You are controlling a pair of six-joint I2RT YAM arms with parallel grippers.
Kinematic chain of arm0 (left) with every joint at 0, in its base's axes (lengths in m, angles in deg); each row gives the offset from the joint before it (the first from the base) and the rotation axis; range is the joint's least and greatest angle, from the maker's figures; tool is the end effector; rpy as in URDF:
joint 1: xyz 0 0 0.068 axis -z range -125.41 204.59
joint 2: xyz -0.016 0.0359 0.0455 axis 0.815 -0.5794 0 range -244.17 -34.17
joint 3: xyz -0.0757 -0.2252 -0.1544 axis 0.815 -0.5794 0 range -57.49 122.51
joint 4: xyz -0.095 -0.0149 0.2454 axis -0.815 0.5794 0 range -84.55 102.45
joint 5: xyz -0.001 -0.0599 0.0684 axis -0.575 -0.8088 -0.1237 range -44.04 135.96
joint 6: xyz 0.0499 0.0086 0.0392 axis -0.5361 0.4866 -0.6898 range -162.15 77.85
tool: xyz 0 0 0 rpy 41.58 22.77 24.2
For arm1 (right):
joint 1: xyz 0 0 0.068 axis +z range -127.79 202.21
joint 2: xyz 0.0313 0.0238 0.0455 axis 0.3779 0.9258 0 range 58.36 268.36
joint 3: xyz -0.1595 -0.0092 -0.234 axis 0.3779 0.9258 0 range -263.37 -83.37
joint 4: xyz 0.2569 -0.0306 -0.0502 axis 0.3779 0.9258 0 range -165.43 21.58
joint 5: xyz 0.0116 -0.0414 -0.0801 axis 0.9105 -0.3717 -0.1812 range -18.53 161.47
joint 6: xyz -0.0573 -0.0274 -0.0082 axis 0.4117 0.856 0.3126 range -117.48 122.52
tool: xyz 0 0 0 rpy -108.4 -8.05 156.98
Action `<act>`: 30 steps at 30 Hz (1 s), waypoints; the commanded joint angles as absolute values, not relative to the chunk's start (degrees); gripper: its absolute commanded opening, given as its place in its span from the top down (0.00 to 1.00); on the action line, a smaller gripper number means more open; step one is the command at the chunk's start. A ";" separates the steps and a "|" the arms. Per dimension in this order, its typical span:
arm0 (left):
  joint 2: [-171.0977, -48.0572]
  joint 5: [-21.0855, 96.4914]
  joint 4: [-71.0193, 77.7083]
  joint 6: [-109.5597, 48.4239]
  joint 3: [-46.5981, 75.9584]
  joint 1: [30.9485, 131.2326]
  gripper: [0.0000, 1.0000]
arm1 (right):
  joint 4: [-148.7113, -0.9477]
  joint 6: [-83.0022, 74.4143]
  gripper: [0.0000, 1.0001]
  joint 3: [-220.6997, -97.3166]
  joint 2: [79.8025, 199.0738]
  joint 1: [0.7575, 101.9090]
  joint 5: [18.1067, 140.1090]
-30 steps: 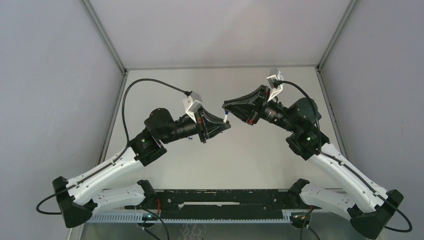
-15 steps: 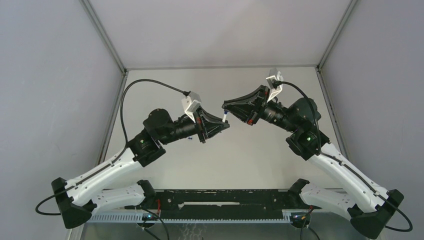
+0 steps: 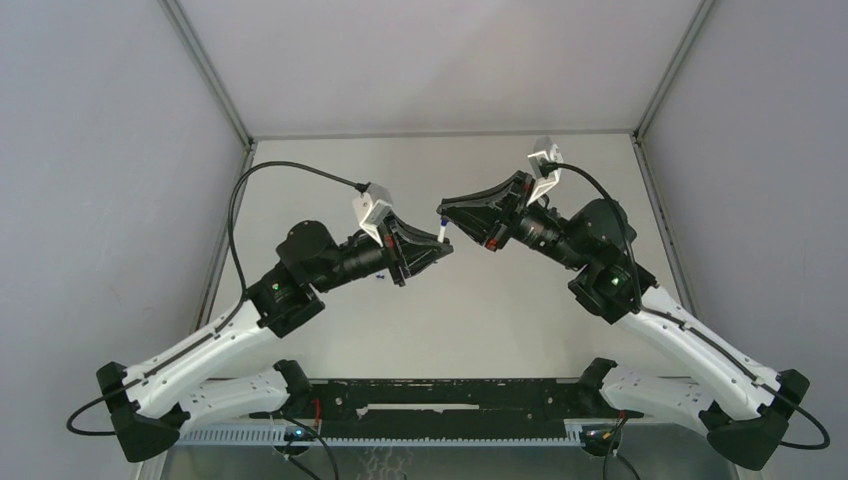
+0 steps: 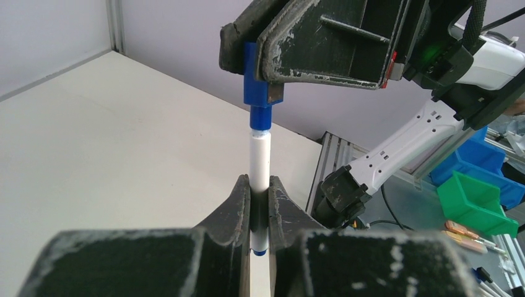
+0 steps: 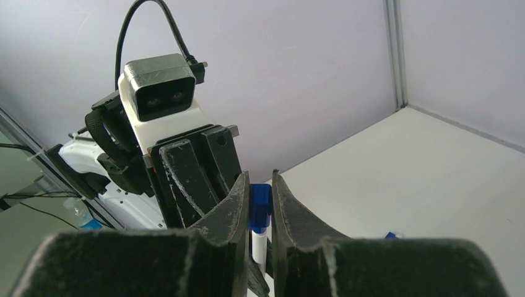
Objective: Insert the pens into the pen caps
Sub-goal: Press the pen cap onto the pen.
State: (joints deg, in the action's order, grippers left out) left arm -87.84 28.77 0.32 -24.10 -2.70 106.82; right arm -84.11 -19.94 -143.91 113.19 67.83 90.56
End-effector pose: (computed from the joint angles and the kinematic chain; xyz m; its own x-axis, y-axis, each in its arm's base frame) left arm 0.1254 -0.1859 0.4131 -0.2264 -0.1911 -0.9551 0.9098 0.3088 -0.2774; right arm 0.1415 0.1677 0.4524 -0.1822 0.3301 -0.9262 -0.8954 0.3336 0.2950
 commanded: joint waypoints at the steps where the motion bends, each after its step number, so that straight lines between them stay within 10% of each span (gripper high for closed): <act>1: -84.84 32.77 -7.72 -24.11 -1.31 106.46 1.00 | -77.11 -18.99 1.00 -144.39 114.11 69.84 90.19; 30: -83.25 34.59 -7.72 -26.41 1.83 104.43 1.00 | -79.04 -23.36 1.00 -135.00 116.45 74.31 91.75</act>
